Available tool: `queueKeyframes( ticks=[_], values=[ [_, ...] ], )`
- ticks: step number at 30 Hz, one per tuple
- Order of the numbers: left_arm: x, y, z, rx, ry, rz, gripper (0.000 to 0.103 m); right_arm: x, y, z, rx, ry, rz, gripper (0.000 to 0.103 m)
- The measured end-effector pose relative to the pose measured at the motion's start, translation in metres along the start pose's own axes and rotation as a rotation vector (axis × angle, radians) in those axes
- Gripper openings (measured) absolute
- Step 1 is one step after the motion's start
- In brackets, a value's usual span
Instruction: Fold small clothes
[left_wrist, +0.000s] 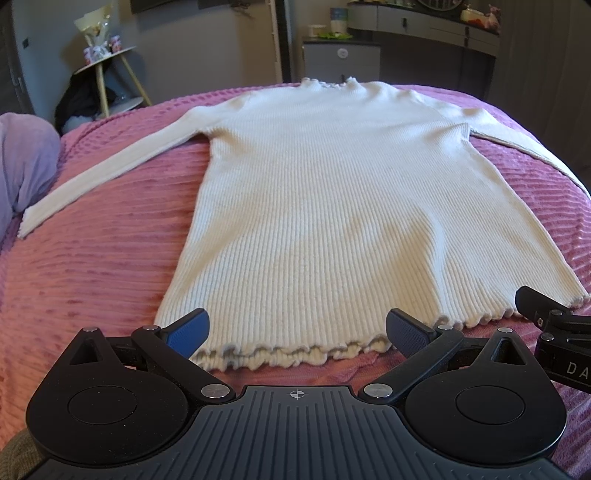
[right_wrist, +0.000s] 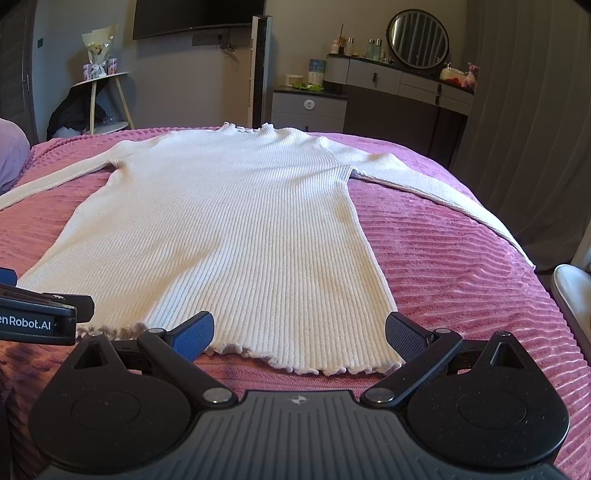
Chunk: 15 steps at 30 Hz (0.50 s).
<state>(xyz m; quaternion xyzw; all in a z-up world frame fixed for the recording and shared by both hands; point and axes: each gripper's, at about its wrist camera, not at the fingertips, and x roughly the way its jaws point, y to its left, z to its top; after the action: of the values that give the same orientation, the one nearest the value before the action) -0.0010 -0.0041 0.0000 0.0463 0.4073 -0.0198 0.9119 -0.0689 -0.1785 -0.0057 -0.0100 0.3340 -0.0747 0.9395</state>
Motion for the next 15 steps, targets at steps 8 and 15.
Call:
queueKeyframes(
  ticks=[8, 15],
  values=[
    [0.0016, 0.0, -0.0004, 0.0, 0.003, -0.002, 0.103, 0.0007, -0.0003, -0.0009, -0.002, 0.005, -0.004, 0.099],
    [0.0018, -0.0005, -0.0011, 0.004, 0.006, -0.001, 0.103, 0.0011, 0.0003, -0.001, -0.001, 0.011, -0.011, 0.099]
  ],
)
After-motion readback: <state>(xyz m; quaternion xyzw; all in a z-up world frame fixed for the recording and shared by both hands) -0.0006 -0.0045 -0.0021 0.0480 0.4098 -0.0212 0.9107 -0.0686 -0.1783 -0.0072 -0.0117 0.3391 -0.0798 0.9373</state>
